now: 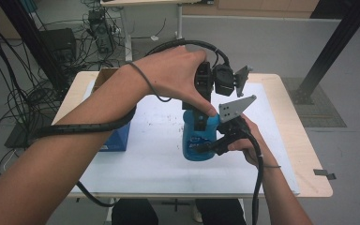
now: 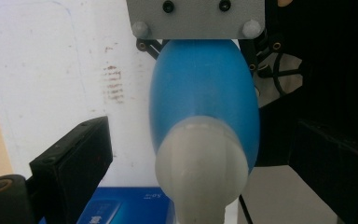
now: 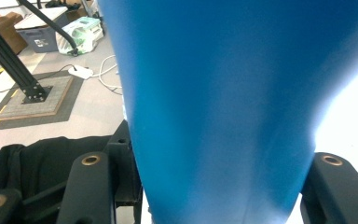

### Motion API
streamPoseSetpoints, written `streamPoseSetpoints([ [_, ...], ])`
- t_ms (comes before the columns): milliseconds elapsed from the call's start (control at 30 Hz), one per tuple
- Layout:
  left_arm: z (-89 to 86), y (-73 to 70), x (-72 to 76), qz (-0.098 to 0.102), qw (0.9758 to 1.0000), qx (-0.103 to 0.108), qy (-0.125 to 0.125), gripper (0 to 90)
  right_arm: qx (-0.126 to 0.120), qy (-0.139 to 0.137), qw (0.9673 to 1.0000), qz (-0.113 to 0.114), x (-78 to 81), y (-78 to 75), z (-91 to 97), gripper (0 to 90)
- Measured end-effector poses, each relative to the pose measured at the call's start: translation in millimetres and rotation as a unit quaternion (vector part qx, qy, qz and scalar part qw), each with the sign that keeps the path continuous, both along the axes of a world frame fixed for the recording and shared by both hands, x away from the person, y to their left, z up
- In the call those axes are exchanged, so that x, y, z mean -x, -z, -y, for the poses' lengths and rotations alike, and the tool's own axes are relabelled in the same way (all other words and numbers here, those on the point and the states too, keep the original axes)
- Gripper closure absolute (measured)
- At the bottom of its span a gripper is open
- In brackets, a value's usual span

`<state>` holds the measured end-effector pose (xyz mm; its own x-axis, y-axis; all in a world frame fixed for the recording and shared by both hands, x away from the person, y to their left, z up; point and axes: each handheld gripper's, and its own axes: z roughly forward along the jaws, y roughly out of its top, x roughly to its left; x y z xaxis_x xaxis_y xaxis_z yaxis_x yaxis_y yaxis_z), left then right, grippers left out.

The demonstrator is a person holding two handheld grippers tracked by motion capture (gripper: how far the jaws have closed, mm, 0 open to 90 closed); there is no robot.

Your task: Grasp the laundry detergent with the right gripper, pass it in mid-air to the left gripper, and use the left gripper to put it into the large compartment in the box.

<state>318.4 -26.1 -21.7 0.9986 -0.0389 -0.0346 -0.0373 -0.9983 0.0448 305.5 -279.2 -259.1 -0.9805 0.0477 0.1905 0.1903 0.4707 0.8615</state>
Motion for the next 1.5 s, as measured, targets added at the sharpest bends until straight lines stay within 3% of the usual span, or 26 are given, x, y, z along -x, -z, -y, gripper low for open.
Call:
streamPoseSetpoints([
  [1500,-4.1,-2.5,-1.5,-0.004,1.0000,0.001,-0.007,5.1,-0.004,-0.002,1.0000,0.000,-2.4,1.7,1.2,42.0],
])
